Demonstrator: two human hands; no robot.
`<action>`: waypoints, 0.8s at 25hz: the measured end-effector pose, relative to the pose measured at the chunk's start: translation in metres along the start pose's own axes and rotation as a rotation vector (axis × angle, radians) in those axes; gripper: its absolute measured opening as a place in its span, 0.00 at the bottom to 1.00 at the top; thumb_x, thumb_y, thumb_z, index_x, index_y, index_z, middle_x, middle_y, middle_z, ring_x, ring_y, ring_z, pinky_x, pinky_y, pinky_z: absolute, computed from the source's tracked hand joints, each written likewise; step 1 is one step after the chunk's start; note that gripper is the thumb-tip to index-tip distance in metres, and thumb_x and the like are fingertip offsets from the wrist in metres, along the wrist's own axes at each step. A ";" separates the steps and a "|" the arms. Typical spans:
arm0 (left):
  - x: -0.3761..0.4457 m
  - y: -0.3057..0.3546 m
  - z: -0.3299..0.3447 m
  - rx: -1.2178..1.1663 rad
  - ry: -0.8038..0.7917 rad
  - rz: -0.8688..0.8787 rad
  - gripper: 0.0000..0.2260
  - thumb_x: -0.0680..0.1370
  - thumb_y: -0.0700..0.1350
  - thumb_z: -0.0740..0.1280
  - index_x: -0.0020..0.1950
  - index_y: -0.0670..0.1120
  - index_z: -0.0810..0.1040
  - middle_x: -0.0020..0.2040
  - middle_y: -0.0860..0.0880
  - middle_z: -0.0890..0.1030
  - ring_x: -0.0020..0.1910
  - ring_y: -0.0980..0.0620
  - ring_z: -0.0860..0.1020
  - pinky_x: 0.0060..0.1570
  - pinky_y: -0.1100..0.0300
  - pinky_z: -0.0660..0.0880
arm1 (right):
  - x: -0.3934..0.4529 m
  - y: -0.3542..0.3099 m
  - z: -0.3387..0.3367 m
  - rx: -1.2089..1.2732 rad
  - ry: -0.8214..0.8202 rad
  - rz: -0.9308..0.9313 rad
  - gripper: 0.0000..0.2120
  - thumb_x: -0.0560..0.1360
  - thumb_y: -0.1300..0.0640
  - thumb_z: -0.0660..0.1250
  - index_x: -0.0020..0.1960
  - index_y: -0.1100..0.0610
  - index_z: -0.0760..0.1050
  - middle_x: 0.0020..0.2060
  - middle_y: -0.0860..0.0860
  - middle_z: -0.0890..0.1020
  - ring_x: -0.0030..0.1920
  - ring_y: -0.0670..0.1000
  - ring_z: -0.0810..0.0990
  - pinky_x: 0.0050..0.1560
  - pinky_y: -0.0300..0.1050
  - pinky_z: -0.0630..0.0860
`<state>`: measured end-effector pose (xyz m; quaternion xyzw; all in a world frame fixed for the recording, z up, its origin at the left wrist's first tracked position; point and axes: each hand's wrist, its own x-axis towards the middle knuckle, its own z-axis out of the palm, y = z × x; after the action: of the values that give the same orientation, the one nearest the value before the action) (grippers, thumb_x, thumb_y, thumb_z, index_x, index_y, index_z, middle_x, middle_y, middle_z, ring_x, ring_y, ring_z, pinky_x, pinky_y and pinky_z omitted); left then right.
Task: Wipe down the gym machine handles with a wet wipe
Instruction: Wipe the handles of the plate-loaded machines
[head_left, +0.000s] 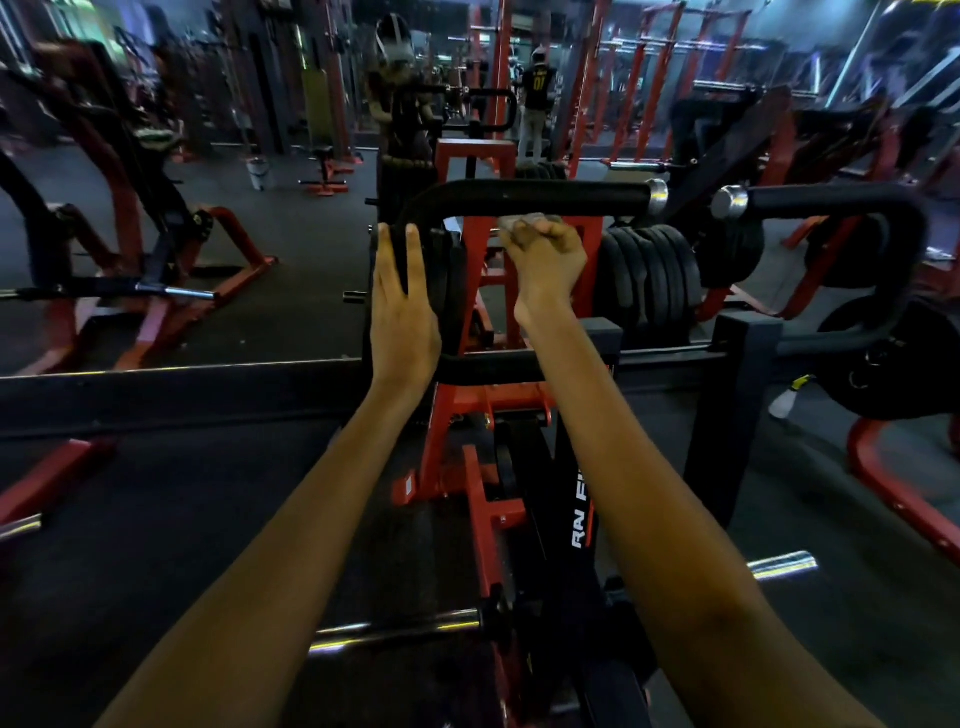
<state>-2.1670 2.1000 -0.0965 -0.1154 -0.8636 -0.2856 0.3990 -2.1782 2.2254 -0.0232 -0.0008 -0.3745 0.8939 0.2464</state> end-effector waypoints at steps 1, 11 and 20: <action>0.000 0.000 0.000 -0.002 -0.004 0.000 0.37 0.74 0.28 0.59 0.78 0.45 0.44 0.77 0.38 0.47 0.75 0.39 0.55 0.60 0.51 0.75 | 0.002 0.000 0.001 0.039 0.044 -0.008 0.15 0.72 0.78 0.60 0.37 0.59 0.68 0.36 0.54 0.74 0.36 0.49 0.77 0.52 0.52 0.77; -0.002 0.000 -0.007 -0.243 -0.024 -0.032 0.37 0.74 0.29 0.62 0.76 0.38 0.42 0.77 0.40 0.46 0.76 0.47 0.47 0.73 0.58 0.53 | -0.020 0.022 0.022 -0.172 -0.144 0.005 0.09 0.70 0.73 0.68 0.38 0.61 0.74 0.36 0.55 0.80 0.39 0.51 0.81 0.45 0.43 0.81; 0.014 -0.009 -0.032 -0.284 -0.072 -0.019 0.36 0.75 0.46 0.69 0.76 0.38 0.53 0.75 0.41 0.58 0.74 0.46 0.58 0.71 0.54 0.59 | -0.017 0.020 0.008 -0.463 -0.139 -0.448 0.06 0.70 0.70 0.69 0.42 0.61 0.77 0.36 0.55 0.81 0.38 0.53 0.81 0.42 0.48 0.80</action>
<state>-2.1602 2.0740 -0.0729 -0.1729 -0.8293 -0.4043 0.3448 -2.1731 2.2006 -0.0340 0.0866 -0.5745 0.7065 0.4042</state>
